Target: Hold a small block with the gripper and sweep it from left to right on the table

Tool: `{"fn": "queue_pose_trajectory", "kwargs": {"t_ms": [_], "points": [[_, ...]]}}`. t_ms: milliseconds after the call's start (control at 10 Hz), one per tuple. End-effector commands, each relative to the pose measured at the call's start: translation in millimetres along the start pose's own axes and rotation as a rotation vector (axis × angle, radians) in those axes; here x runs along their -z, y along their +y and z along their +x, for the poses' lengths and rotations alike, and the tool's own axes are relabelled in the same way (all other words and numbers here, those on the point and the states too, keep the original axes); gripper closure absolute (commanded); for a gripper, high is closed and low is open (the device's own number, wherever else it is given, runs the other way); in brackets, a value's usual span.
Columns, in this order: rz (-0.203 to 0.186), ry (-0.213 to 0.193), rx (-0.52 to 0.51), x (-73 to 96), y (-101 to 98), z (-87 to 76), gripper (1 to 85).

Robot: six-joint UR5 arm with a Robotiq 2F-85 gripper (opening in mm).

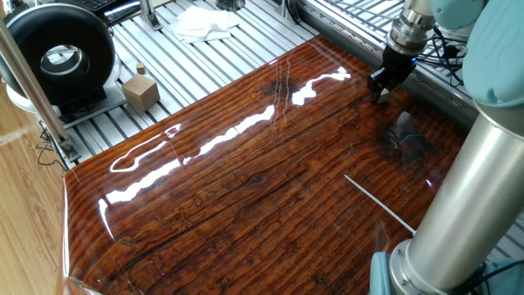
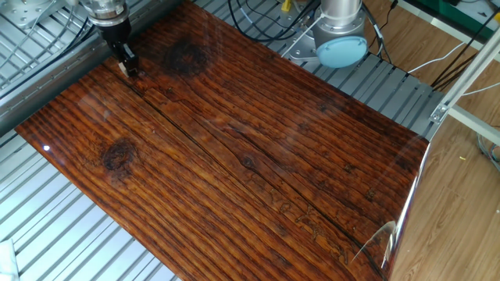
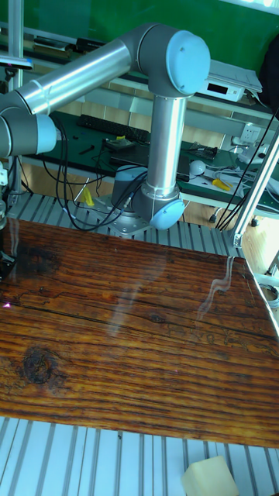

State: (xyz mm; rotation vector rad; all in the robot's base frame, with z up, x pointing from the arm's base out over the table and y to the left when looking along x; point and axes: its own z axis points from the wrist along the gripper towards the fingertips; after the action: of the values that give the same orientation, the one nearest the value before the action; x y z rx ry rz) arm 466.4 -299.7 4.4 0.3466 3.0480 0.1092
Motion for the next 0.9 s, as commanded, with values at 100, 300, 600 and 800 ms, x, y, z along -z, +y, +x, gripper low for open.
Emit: {"fn": "queue_pose_trajectory", "kwargs": {"t_ms": [100, 300, 600, 800], "points": [[0.008, -0.001, -0.007, 1.4, -3.4, -0.1, 84.7], [0.018, 0.002, -0.006, 1.5, -5.6, 0.5, 84.7], [0.020, 0.008, -0.019, 2.6, -1.2, 1.3, 84.7], [0.016, 0.007, -0.022, 1.7, -0.4, 0.7, 84.7]]}}
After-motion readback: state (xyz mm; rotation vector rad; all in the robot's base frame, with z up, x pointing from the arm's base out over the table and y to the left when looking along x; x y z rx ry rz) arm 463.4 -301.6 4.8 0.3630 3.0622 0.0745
